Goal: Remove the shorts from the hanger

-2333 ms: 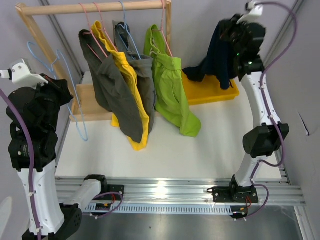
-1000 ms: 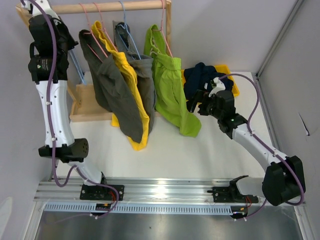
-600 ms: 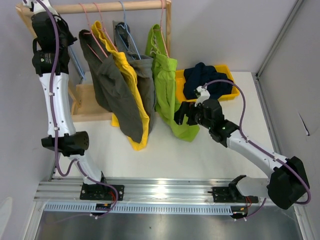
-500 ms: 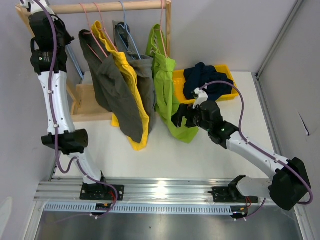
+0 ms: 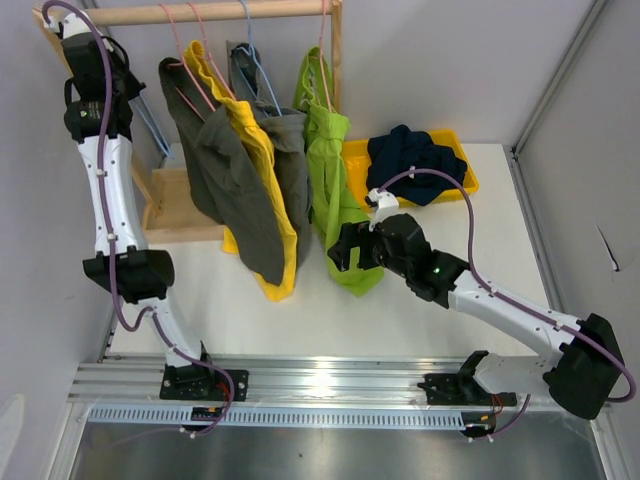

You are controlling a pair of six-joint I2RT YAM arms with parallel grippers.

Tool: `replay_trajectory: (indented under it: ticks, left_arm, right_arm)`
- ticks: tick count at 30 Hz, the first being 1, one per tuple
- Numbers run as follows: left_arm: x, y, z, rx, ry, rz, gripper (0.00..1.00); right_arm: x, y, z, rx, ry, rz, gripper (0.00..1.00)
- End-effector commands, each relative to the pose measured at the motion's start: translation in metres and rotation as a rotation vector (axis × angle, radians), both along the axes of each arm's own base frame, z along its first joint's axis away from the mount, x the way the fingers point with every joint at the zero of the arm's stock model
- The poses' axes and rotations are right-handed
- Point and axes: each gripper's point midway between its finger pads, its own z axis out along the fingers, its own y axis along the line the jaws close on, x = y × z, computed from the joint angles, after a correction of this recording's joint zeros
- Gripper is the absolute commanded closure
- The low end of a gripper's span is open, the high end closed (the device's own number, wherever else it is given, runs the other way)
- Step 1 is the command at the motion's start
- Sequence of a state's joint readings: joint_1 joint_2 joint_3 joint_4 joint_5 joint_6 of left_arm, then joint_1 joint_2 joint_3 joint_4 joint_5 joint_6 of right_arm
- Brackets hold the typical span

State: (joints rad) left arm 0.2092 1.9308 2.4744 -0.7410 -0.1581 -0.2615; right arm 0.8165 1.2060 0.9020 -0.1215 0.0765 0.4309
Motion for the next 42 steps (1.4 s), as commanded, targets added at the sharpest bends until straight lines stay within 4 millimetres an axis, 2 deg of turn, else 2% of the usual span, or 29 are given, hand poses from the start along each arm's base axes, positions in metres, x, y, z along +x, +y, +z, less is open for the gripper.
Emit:
replay_trajectory:
  ticks: [1,3,4,5,6,7,8,9,11,12,16,21,22,24,25,26,28,29,31,33,34,36,37,39,41,42]
  left_arm:
    - [-0.009,-0.001,0.001,-0.019,-0.008,0.000,1.00]
    - [-0.017,0.000,0.003,-0.017,-0.006,0.015,0.98]
    - [-0.020,0.000,0.002,-0.019,-0.001,0.020,0.91]
    - [-0.028,0.000,0.007,-0.017,-0.003,0.026,0.81]
    - [-0.032,-0.002,0.009,-0.017,-0.005,0.023,0.61]
    - [-0.035,-0.002,0.004,-0.017,0.009,0.023,0.48]
    - [-0.040,-0.003,0.008,-0.015,0.001,0.024,0.38]
    - [-0.053,-0.006,0.023,-0.008,-0.031,0.024,0.25]
    - [-0.063,-0.009,0.025,-0.009,-0.031,0.021,0.15]
    - [-0.075,-0.013,0.039,-0.004,-0.059,0.014,0.10]
    - [-0.107,-0.029,0.063,-0.011,-0.096,-0.032,0.01]
    - [-0.138,-0.058,0.078,-0.042,-0.127,-0.130,0.01]
    - [-0.149,-0.064,0.085,-0.042,-0.146,-0.144,0.00]
    - [-0.152,-0.085,0.082,-0.085,-0.151,-0.239,0.01]
    - [-0.161,-0.094,0.090,-0.091,-0.185,-0.277,0.01]
    - [-0.157,-0.110,0.089,-0.126,-0.200,-0.360,0.02]
    - [-0.150,-0.128,0.078,-0.175,-0.194,-0.431,0.03]
    - [-0.147,-0.136,0.080,-0.183,-0.207,-0.470,0.04]
    - [-0.140,-0.144,0.079,-0.199,-0.200,-0.492,0.06]
    - [-0.124,-0.155,0.072,-0.219,-0.185,-0.507,0.07]
    - [-0.122,-0.164,0.078,-0.224,-0.197,-0.524,0.07]
    - [-0.105,-0.166,0.074,-0.222,-0.186,-0.495,0.07]
    - [-0.103,-0.169,0.080,-0.221,-0.200,-0.493,0.07]
    - [-0.084,-0.179,0.072,-0.234,-0.177,-0.498,0.08]
    - [-0.077,-0.183,0.077,-0.244,-0.190,-0.489,0.10]
    - [-0.066,-0.183,0.067,-0.249,-0.165,-0.476,0.10]
  right_arm:
    - [0.006,0.002,0.029,0.022,-0.065,-0.027,0.01]
    - [0.003,0.003,0.032,0.025,-0.069,-0.020,0.01]
    - [0.002,0.004,0.033,0.027,-0.072,-0.019,0.00]
    - [0.000,0.005,0.035,0.028,-0.075,-0.015,0.01]
    - [-0.001,0.004,0.038,0.029,-0.081,-0.016,0.01]
    - [0.000,0.002,0.039,0.027,-0.087,-0.025,0.01]
    - [-0.001,0.002,0.041,0.027,-0.091,-0.024,0.01]
    - [-0.002,0.001,0.046,0.028,-0.104,-0.022,0.01]
    - [-0.003,-0.004,0.051,0.024,-0.116,-0.031,0.01]
    - [-0.003,-0.005,0.055,0.025,-0.125,-0.032,0.01]
    - [-0.009,-0.016,0.070,0.038,-0.157,-0.045,0.00]
    - [-0.018,-0.027,0.077,0.070,-0.167,-0.051,0.01]
    - [-0.021,-0.028,0.075,0.075,-0.163,-0.052,0.01]
    - [-0.025,-0.033,0.078,0.093,-0.172,-0.054,0.00]
    - [-0.027,-0.035,0.075,0.089,-0.167,-0.053,0.00]
    - [-0.029,-0.038,0.078,0.099,-0.176,-0.055,0.00]
    - [-0.031,-0.041,0.074,0.101,-0.173,-0.059,0.01]
    - [-0.034,-0.045,0.077,0.113,-0.182,-0.063,0.01]
    - [-0.036,-0.048,0.078,0.126,-0.189,-0.066,0.01]
    - [-0.040,-0.052,0.077,0.137,-0.196,-0.067,0.01]
    - [-0.041,-0.053,0.077,0.139,-0.198,-0.067,0.01]
    - [-0.044,-0.055,0.077,0.139,-0.198,-0.061,0.00]
    - [-0.044,-0.055,0.076,0.136,-0.198,-0.058,0.01]
    - [-0.046,-0.058,0.078,0.135,-0.205,-0.059,0.01]
    - [-0.047,-0.060,0.079,0.132,-0.212,-0.061,0.01]
    - [-0.047,-0.063,0.079,0.126,-0.217,-0.061,0.01]
